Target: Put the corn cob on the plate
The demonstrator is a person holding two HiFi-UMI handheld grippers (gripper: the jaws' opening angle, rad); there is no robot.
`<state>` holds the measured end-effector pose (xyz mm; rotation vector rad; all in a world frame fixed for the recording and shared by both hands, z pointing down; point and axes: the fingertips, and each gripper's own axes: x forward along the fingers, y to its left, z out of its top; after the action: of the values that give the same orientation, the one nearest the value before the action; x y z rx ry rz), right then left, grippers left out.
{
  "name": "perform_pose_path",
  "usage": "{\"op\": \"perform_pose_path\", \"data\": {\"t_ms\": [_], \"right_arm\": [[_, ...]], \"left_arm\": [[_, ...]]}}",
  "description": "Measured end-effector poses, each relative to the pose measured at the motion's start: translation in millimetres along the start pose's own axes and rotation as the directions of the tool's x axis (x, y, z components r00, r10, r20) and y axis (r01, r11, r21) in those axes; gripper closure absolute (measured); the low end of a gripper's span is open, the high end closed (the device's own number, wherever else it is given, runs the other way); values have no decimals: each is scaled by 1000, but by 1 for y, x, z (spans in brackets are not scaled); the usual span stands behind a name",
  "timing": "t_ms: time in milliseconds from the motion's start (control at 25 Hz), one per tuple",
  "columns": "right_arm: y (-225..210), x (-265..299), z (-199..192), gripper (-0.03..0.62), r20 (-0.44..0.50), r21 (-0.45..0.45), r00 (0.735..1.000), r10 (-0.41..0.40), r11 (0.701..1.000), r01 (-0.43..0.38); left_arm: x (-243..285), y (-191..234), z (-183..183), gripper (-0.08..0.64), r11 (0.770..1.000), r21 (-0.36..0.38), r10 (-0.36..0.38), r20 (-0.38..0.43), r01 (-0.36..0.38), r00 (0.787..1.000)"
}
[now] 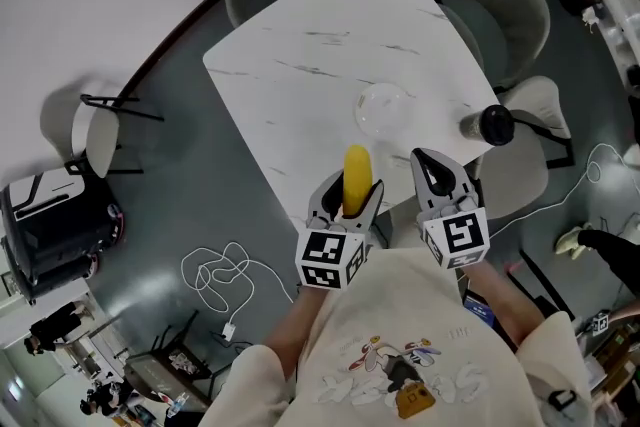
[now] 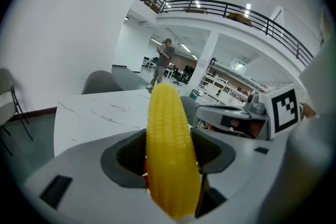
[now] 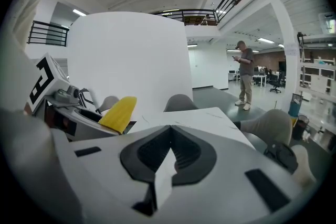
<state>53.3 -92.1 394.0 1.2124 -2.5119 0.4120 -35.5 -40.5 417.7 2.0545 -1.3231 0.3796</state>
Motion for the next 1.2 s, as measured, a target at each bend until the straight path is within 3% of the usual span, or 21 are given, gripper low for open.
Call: {"op": "perform_pose_path", "data": {"t_ms": [680,1200], "right_arm": [[-13,61,-36,588,-45,30,998,34,999,-32],[-24,101,-75,588,-103,61,994,38,998,-32]], "left_arm": [[60,35,-22,307,1000,22,-2,-47,3,999],[109,54,-47,307,1000,23,22,-137,-20,990]]}}
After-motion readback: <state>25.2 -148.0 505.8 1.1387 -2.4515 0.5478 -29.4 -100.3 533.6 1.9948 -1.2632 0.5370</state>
